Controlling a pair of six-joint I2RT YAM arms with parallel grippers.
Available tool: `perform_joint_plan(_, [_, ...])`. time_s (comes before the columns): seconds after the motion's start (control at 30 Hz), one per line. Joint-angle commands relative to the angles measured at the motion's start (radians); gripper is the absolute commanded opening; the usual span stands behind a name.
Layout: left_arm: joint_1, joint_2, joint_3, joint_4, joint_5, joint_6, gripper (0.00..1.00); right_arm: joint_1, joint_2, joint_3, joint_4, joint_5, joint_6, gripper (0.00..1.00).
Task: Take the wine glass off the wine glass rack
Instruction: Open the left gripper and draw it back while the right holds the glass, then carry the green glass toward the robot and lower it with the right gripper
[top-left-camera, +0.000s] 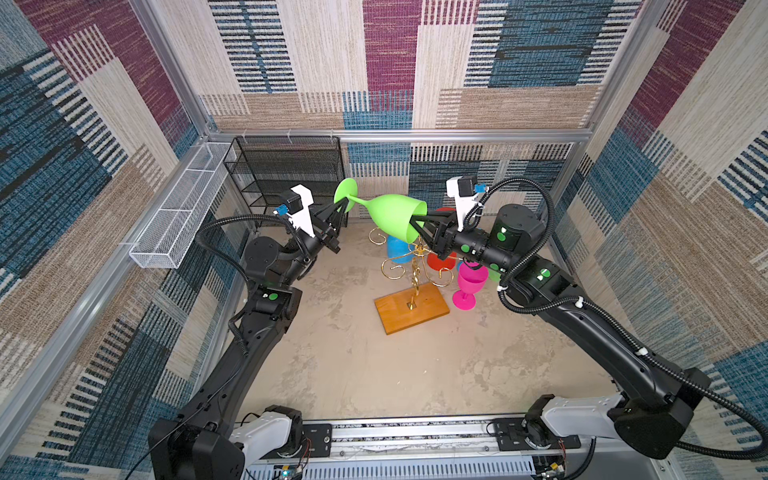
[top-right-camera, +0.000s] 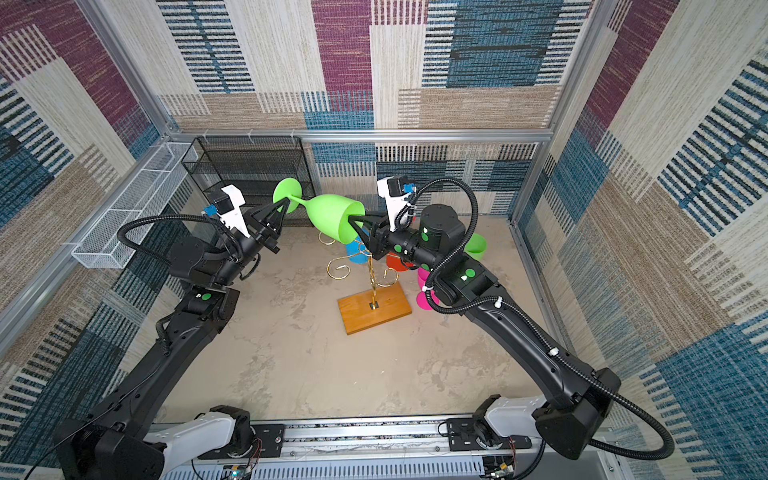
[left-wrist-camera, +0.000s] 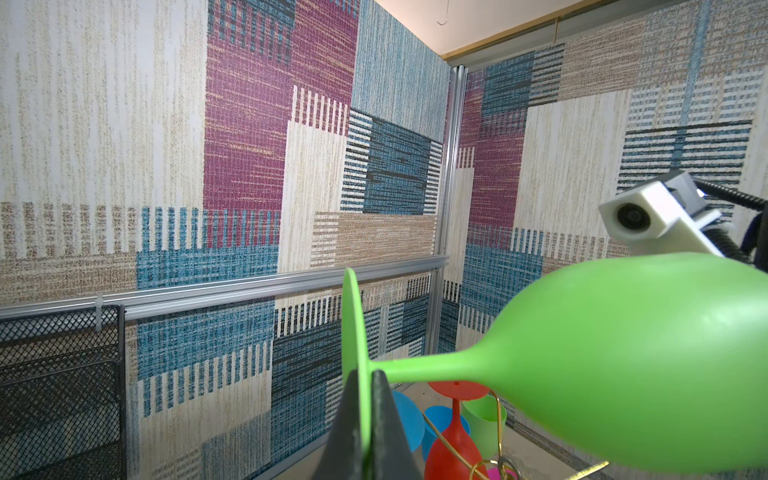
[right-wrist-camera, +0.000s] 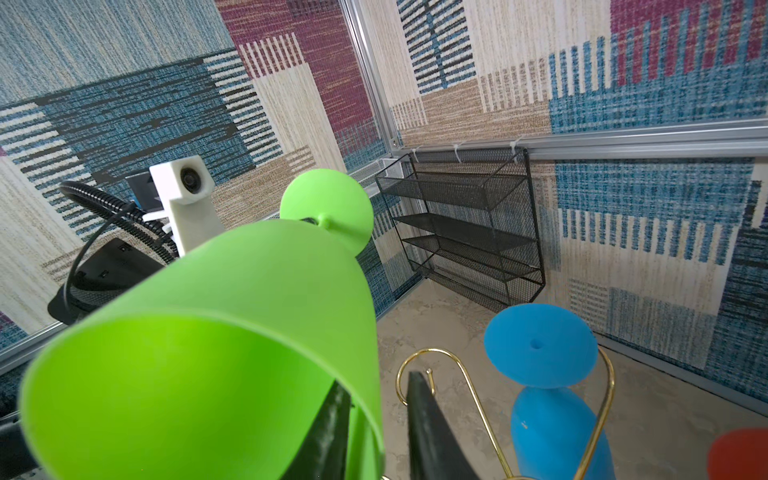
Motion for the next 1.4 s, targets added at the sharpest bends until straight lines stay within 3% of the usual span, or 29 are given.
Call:
perform_joint_plan(0.0, [0.0,-0.003,-0.003,0.039,0.028,-0.022,0.0,0.0,0.009,0.011,0.04,-0.029,0.018,0.13])
perform_joint_plan(0.1, [0.0,-0.009,-0.011,0.016,0.015,-0.013,0.0,0.002,0.008,0.011,0.036,-0.032,0.021,0.0])
perform_joint_plan(0.13, [0.002,-0.014,-0.017,0.012,0.012,-0.011,0.02,0.002,0.008,0.011,0.033,-0.029,0.023,0.0])
perform_joint_plan(0.3, [0.006,-0.049,-0.041,-0.059,-0.038,0.0,0.44,0.002,-0.011,0.007,0.025,-0.003,0.02,0.0])
perform_joint_plan(0.47, [0.035,-0.113,-0.04,-0.186,-0.109,0.01,0.75,0.001,-0.031,0.014,-0.029,0.032,-0.005,0.0])
perform_joint_plan(0.53, [0.062,-0.137,-0.044,-0.232,-0.129,-0.006,0.81,0.003,-0.039,0.021,-0.054,0.034,-0.018,0.0])
perform_joint_plan(0.67, [0.158,-0.165,-0.074,-0.296,-0.139,-0.081,0.85,0.039,-0.042,0.053,-0.12,0.062,-0.071,0.0])
perform_joint_plan(0.8, [0.283,-0.177,-0.146,-0.242,-0.109,-0.214,0.87,0.134,-0.014,0.108,-0.227,0.144,-0.131,0.0])
perform_joint_plan(0.97, [0.39,-0.171,-0.171,-0.238,-0.095,-0.275,0.89,0.222,-0.005,0.102,-0.319,0.202,-0.144,0.0])
perform_joint_plan(1.37, [0.461,-0.144,-0.199,-0.226,-0.119,-0.248,0.88,0.384,-0.051,-0.072,-0.541,0.292,-0.044,0.0])
